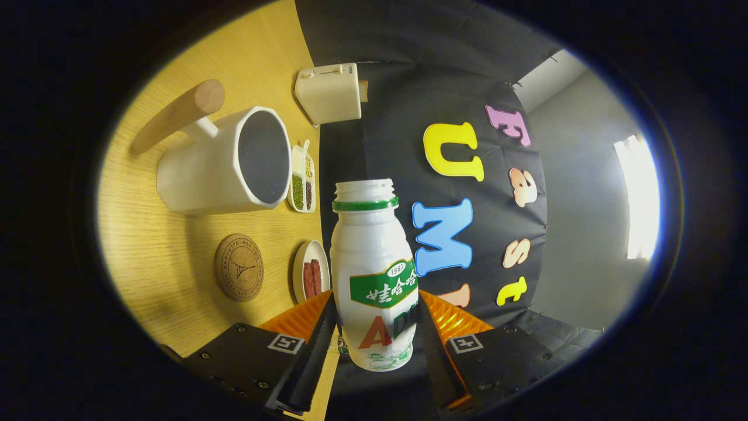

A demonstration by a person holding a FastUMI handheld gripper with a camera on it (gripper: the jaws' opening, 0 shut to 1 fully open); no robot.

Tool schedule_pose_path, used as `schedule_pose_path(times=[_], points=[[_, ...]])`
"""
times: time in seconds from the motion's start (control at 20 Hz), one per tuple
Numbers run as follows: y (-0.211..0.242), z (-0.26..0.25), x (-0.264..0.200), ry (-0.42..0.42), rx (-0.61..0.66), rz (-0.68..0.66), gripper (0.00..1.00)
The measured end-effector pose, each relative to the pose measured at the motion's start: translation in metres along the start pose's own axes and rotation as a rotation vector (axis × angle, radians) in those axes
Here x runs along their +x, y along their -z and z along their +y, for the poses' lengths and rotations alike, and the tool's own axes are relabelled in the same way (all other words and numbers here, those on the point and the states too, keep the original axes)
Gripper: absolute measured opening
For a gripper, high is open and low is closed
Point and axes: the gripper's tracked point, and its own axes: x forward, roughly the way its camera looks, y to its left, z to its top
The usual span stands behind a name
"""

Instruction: Take the bottle from table, then pour the juice into the cup, finally place the bottle on the coaster

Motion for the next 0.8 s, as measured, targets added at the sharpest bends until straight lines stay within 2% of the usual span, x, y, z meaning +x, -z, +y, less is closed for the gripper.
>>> schedule_pose_path(times=[0.8], points=[[-0.012, -0.002, -0.005, 0.051, -0.12, -0.023, 0.75]])
